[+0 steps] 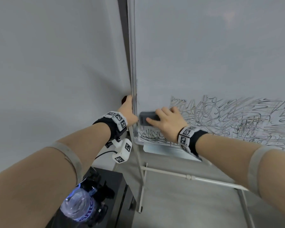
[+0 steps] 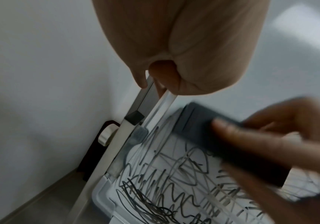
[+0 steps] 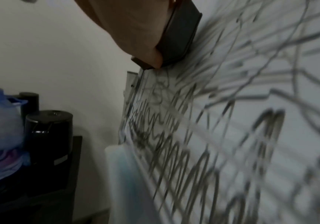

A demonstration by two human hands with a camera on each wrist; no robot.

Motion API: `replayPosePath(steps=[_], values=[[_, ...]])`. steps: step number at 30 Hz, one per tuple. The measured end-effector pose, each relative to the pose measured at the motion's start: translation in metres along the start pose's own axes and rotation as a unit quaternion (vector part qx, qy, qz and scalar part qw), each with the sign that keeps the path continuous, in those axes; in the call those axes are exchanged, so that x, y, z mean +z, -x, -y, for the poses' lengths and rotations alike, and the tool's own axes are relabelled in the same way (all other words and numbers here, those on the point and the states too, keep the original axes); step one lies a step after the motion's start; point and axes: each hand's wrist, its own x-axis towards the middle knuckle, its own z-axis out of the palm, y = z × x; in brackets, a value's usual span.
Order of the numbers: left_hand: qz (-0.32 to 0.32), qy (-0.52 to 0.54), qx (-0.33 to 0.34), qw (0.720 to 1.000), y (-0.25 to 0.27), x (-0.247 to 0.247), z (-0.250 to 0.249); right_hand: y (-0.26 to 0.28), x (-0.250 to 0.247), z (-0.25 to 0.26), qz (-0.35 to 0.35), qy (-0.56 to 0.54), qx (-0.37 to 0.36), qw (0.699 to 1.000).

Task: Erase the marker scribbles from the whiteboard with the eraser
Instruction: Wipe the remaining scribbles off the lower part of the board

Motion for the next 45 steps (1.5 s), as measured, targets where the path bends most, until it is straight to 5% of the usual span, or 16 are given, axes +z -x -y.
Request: replayPosePath(steps=[5,14,24,37,45], values=[[0.015,0.024,0.010,1.000,0.005,0.001,0.009,-0.055,-0.029,-0.017,-0.091,0.008,0.052,0.994],[-0.001,0.021,0.032,0.999,-0.007,0.006,0.023,0.007,0.031,0.029,0.026,0.005,-0.015,1.000],[0.036,0.092,0.043,0.994,-0.003,0.009,0.024,-0.010,0.018,0.002,-0.056,-0.004,0.005,0.998],[-0.003,0.062,0.055,0.997,-0.011,0.019,0.034,0.024,0.072,0.040,-0.012,0.005,-0.037,0.999],[-0.031,0.002,0.028,0.999,-0.019,0.024,0.036,0.044,0.090,0.067,0.094,0.004,-0.039,0.995]])
